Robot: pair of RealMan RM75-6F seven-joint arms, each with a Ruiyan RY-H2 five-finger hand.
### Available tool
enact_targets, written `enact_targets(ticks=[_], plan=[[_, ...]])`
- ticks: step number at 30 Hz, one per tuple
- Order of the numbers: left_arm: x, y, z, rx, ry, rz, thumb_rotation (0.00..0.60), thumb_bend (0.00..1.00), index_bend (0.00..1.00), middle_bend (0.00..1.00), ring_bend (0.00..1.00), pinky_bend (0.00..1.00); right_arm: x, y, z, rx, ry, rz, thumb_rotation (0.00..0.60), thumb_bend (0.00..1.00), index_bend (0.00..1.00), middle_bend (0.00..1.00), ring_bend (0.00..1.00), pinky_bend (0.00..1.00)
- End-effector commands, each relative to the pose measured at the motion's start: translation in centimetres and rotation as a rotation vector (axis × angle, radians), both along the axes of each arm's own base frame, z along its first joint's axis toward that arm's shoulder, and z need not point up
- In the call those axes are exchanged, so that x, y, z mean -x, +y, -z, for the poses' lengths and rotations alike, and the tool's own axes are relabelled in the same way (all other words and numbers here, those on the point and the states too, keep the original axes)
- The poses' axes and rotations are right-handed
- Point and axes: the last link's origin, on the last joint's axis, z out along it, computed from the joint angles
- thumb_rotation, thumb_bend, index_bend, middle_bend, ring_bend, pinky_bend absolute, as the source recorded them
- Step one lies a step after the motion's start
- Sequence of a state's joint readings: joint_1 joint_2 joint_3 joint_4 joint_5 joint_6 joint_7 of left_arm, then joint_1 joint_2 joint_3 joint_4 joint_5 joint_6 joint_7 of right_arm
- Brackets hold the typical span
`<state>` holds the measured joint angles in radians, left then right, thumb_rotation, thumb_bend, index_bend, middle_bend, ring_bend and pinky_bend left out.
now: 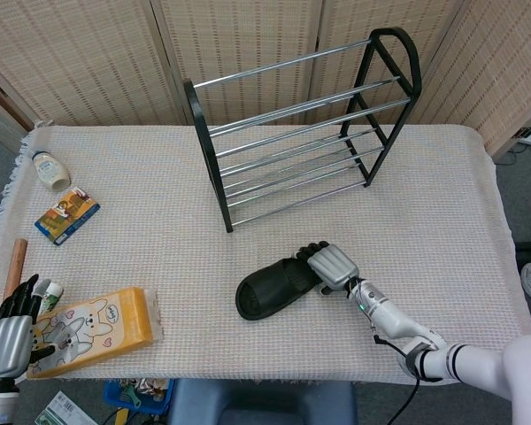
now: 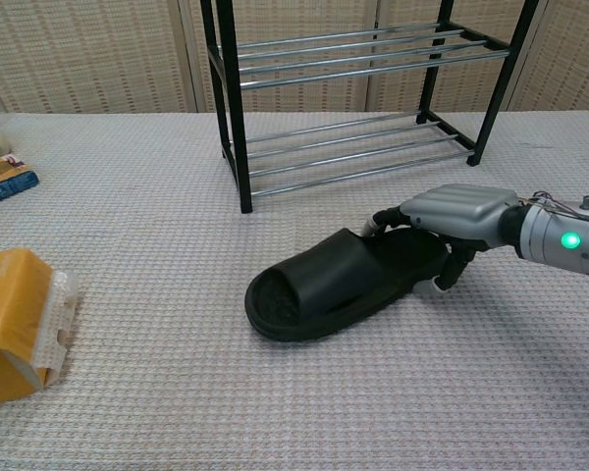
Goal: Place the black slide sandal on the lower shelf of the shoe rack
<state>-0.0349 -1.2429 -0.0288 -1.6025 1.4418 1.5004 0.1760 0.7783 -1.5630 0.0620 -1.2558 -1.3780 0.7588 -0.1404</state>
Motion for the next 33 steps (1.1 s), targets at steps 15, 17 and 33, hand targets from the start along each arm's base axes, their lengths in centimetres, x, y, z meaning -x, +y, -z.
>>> enact_targets(ticks=[15, 17, 33], plan=[[0.3, -0.2, -0.2, -0.006, -0.002, -0.005, 0.600, 0.24, 0.09, 0.00, 0.00, 0.17, 0.5, -0.1, -1.9, 0.056, -0.097, 0.008, 0.600, 0.62, 0.30, 0.50, 0.33, 0.41], [0.3, -0.1, -0.2, -0.004, -0.002, -0.004, 0.600, 0.24, 0.09, 0.00, 0.00, 0.17, 0.8, 0.0, -2.3, 0.062, -0.098, 0.006, 0.600, 0.62, 0.30, 0.50, 0.33, 0.41], [0.1, 0.2, 0.1, 0.006, -0.010, 0.012, 0.600, 0.24, 0.09, 0.00, 0.00, 0.17, 3.6, -0.7, -7.4, 0.224, -0.119, 0.084, 0.600, 0.63, 0.30, 0.50, 0.33, 0.41]])
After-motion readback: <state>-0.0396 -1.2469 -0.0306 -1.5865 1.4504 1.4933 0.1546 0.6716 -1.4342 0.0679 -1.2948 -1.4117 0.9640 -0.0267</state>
